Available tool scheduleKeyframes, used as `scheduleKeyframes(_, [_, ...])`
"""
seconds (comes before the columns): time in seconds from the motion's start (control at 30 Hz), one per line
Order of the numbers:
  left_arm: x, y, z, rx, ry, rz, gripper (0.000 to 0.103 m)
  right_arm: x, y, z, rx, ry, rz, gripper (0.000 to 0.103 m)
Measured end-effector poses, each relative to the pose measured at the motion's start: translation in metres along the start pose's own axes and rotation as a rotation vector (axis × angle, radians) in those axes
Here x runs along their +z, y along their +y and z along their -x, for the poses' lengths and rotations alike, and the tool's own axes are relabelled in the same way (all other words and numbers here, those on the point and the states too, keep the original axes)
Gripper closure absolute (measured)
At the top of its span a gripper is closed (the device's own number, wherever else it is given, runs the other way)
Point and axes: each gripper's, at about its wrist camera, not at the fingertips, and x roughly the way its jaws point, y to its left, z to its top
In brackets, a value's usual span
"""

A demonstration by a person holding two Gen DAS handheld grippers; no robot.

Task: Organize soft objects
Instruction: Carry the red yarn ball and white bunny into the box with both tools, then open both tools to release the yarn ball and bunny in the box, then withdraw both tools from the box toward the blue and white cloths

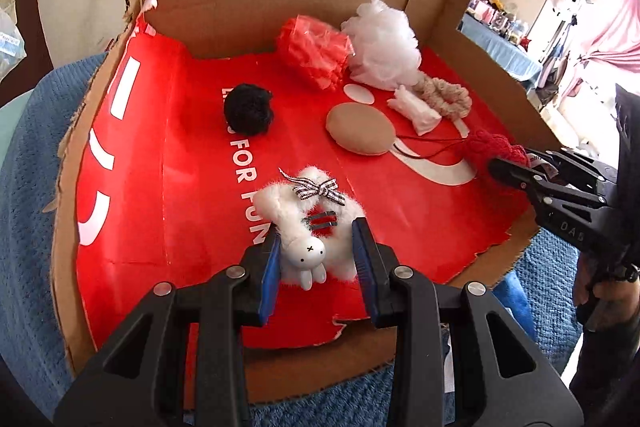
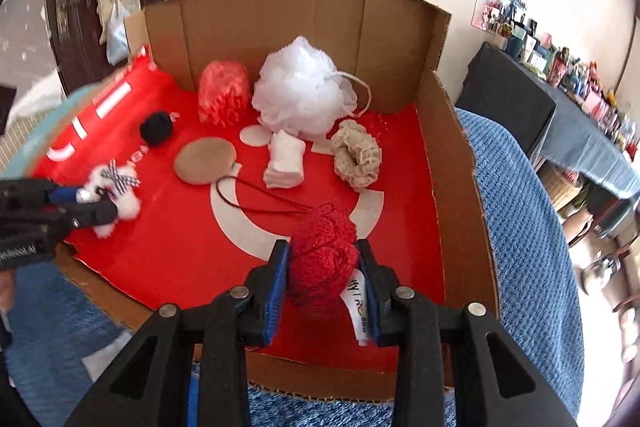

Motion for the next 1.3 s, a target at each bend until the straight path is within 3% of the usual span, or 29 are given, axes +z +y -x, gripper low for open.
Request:
scheduleKeyframes(0.4, [0.0, 0.0, -0.007, 0.025, 0.002, -0.015, 0.07, -0.002, 0.01, -0.007, -0.06, 0.019, 0.074, 0.067])
scheduleKeyframes(0.6, [0.0, -0.004, -0.009, 0.033, -0.002, -0.036, 0.064, -0.002, 0.011, -0.008, -0.07, 0.021, 0.082, 0.066])
scheduleKeyframes(0.7, [0.0, -0.006, -0.01, 0.039, -0.002, -0.05, 0.051, -0.002, 0.011, -0.006, -0.084, 0.018, 0.088, 0.062])
scheduleKeyframes(0.87, [0.0, -0.006, -0.008, 0.059, -0.011, -0.057, 0.05, -0.002, 0.013, -0.003, -0.089, 0.013, 0.093, 0.061])
scheduleKeyframes(1.0, [0.0, -0.007, -0.002, 0.062, -0.022, -0.058, 0.042, -0.001, 0.013, 0.003, -0.076, 0.001, 0.088, 0.055])
scheduleKeyframes(1.1, [-0.001, -0.01, 0.01, 0.066, -0.052, -0.065, 0.041, -0.001, 0.016, 0.012, -0.084, -0.021, 0.091, 0.045])
scheduleKeyframes(1.23, [-0.003, -0.015, 0.029, 0.078, -0.1, -0.07, 0.028, -0.001, 0.016, 0.031, -0.065, -0.061, 0.072, 0.042])
scheduleKeyframes(1.3, [-0.005, -0.019, 0.04, 0.084, -0.133, -0.076, 0.028, -0.002, 0.017, 0.042, -0.06, -0.086, 0.062, 0.033])
